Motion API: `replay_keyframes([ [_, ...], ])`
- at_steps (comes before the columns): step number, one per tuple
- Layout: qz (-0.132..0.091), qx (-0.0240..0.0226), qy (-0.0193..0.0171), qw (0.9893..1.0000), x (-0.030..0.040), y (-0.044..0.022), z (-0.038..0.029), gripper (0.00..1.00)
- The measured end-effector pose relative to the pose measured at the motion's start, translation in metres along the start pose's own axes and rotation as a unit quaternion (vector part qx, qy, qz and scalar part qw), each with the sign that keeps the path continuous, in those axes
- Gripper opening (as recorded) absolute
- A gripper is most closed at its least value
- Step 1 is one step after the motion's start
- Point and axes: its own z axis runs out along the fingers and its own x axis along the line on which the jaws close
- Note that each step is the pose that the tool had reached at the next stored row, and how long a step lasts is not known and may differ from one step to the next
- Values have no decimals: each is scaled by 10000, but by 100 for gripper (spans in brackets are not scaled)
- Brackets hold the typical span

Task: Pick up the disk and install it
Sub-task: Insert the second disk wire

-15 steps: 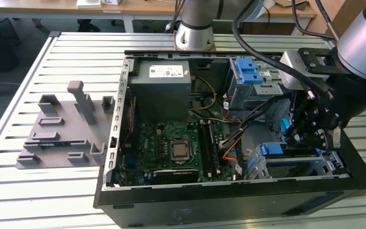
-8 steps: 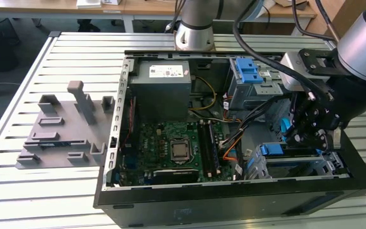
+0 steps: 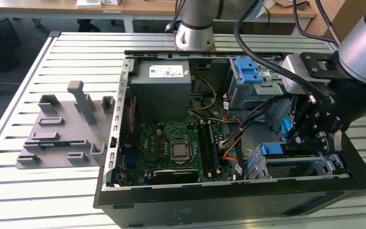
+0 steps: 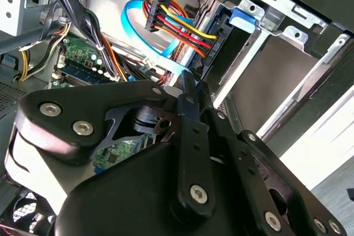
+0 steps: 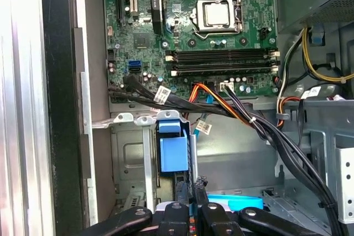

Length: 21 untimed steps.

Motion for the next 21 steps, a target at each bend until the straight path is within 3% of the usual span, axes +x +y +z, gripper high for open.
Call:
replay_keyframes([
  [21,43,3,-1,10000,18,-38,33,16],
])
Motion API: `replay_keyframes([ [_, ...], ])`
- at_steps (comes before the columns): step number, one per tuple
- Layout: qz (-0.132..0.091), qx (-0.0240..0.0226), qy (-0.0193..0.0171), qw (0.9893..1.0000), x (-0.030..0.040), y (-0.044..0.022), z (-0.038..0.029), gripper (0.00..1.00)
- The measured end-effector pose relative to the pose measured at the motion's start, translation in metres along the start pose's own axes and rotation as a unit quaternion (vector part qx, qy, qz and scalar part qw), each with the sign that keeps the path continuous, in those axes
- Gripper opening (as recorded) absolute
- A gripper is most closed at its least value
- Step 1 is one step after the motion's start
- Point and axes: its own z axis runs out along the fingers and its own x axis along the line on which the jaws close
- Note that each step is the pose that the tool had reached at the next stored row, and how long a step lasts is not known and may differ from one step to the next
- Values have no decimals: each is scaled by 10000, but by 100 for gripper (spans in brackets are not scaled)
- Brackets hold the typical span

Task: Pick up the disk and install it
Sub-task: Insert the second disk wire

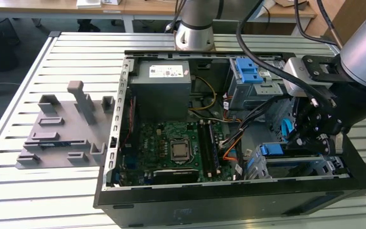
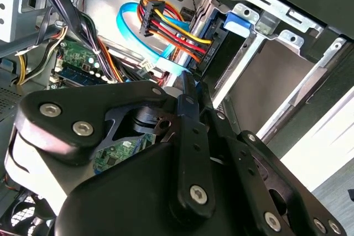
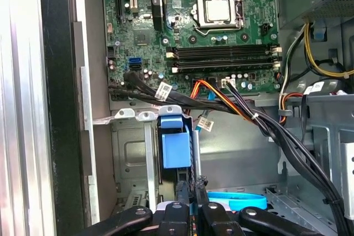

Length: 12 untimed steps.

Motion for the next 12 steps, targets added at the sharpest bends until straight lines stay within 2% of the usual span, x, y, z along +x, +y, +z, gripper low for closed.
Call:
replay_keyframes([
  [12,-2,13,-9,10000,0,0,-7,16],
])
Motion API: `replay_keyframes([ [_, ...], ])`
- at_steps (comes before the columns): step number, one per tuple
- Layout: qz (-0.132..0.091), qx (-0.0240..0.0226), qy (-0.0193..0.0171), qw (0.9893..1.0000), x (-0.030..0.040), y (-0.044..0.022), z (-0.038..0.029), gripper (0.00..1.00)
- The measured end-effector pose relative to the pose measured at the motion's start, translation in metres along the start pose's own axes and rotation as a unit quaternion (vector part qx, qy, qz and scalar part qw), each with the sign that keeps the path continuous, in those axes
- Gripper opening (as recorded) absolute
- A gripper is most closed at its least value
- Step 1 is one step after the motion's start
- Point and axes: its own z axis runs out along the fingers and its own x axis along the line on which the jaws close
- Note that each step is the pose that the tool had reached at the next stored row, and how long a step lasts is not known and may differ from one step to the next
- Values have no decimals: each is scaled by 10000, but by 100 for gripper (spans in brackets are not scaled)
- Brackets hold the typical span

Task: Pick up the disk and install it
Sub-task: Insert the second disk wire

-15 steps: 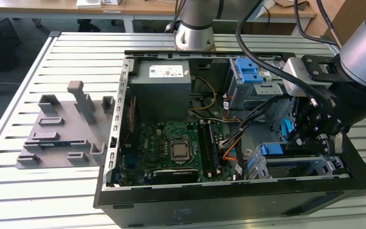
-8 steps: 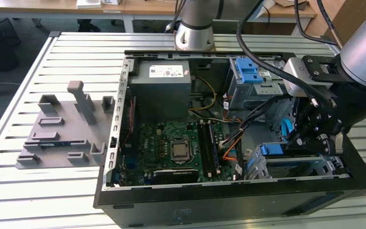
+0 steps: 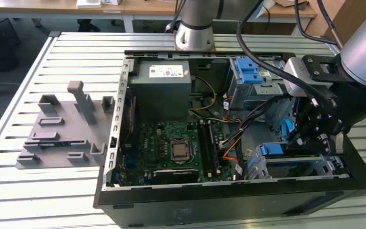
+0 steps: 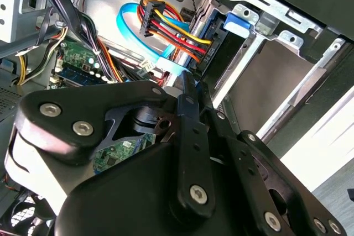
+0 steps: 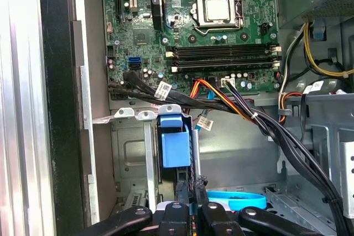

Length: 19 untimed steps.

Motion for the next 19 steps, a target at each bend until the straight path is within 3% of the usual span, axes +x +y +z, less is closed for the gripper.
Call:
replay_keyframes([
  [6,0,5,-6,10000,0,1,-6,16],
  [9,0,0,-68,10000,5,1,-5,16],
  [10,0,-1,-73,10000,6,1,-4,16],
  [19,-1,-1,-74,10000,24,-1,4,16],
])
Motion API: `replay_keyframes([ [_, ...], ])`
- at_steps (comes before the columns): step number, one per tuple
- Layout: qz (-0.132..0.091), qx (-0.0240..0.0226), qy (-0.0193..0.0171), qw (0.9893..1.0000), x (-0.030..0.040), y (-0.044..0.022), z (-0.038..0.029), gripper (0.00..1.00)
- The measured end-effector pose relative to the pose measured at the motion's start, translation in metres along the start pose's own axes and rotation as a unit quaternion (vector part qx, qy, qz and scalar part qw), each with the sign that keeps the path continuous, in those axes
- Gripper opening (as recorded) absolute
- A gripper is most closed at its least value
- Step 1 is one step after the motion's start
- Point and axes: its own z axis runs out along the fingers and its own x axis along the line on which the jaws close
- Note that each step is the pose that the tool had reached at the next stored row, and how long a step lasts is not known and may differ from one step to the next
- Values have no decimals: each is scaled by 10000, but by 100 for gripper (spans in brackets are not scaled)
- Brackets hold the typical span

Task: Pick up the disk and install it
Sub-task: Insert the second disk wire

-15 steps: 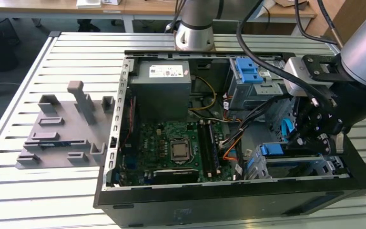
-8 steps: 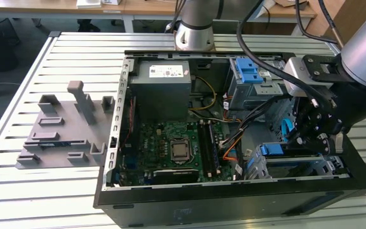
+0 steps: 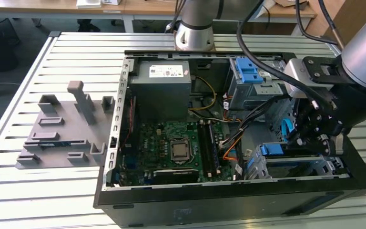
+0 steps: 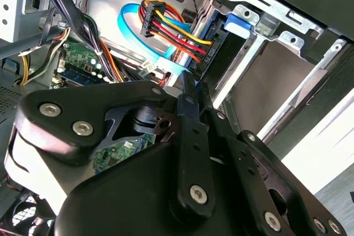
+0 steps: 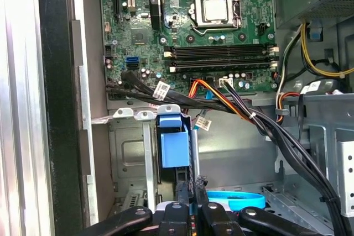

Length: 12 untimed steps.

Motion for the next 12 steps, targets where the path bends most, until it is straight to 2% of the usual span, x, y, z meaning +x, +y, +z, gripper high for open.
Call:
replay_keyframes([
  [12,0,-1,-12,10000,12,-1,28,16],
])
